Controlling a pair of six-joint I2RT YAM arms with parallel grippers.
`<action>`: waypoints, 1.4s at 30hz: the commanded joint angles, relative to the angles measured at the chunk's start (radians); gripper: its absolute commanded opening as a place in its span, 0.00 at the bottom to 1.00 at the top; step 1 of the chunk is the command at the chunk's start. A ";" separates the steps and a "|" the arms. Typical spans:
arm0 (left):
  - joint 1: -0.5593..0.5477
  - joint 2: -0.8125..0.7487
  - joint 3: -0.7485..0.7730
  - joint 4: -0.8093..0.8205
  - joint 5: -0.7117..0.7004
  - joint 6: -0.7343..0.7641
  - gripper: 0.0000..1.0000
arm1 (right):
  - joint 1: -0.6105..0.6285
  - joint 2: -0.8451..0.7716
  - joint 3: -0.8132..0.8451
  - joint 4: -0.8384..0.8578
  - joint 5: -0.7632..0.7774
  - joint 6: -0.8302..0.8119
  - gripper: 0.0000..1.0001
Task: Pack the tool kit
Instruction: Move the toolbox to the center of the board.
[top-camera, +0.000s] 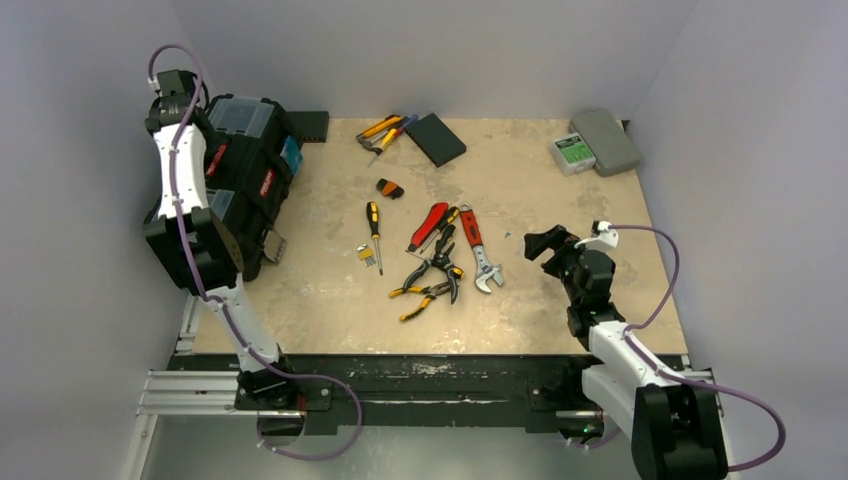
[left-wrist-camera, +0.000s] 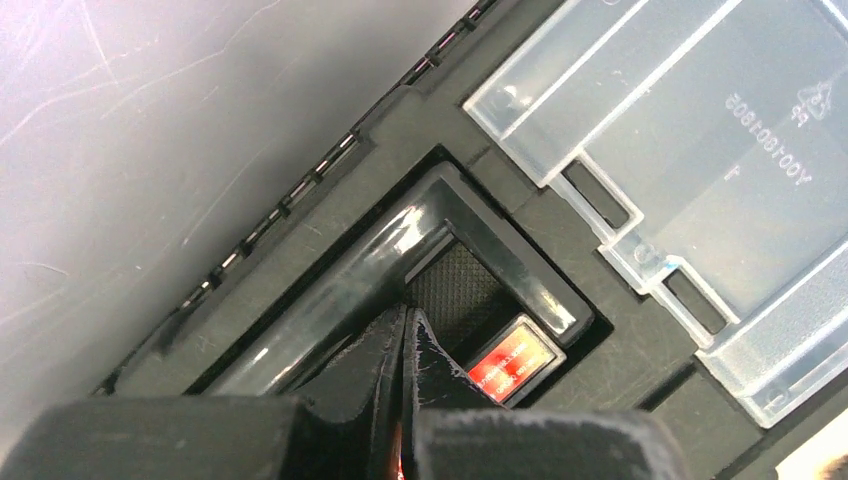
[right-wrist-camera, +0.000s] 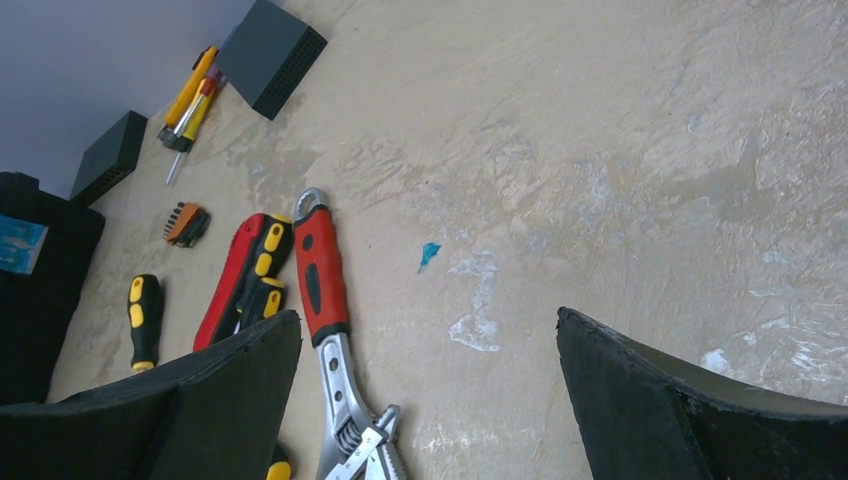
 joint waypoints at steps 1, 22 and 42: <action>-0.069 0.066 0.005 -0.183 0.124 0.093 0.00 | 0.001 -0.008 0.037 0.028 -0.003 0.000 0.99; -0.322 -0.112 -0.172 -0.290 0.499 0.092 0.08 | 0.000 -0.049 0.033 0.009 -0.004 -0.009 0.99; -0.120 -0.346 -0.066 -0.208 0.478 0.104 0.94 | 0.057 0.166 0.153 0.155 -0.320 0.015 0.99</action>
